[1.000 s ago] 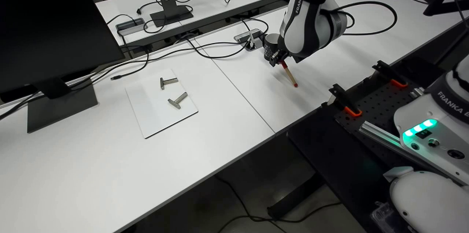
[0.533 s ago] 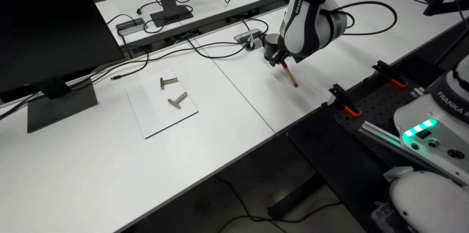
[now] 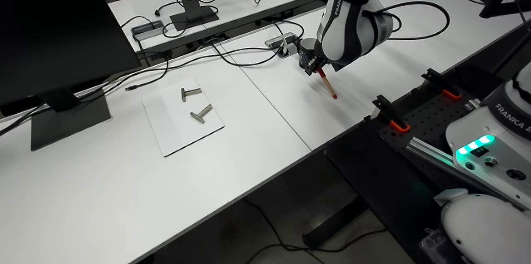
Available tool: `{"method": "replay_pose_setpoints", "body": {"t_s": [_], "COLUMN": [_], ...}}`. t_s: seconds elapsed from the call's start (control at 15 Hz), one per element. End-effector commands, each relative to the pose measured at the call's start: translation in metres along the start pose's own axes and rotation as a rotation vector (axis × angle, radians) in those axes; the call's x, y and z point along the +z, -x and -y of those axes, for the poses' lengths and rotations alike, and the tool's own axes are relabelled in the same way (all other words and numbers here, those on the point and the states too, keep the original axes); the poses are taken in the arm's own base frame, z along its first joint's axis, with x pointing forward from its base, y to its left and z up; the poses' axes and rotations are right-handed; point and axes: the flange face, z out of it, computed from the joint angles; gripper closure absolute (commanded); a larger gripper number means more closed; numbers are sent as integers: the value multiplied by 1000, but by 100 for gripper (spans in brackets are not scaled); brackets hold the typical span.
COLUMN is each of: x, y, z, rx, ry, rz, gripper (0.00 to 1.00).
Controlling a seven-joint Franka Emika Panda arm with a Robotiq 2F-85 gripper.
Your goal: Pick the marker and put it in the cup
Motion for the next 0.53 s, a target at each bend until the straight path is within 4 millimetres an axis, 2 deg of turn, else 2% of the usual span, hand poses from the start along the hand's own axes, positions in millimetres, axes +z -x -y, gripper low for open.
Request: {"method": "replay_pose_setpoints", "body": {"t_s": [0.0,0.07,0.13,0.47], "x": [0,0,0,0], "y": [0,0,0,-1], "z": [0,0,0,0], "rx": [0,0,0,2], "ry": [-1,-1,0,-5], "rz": [1,1,2,1], "gripper": [99,74,74,41]}}
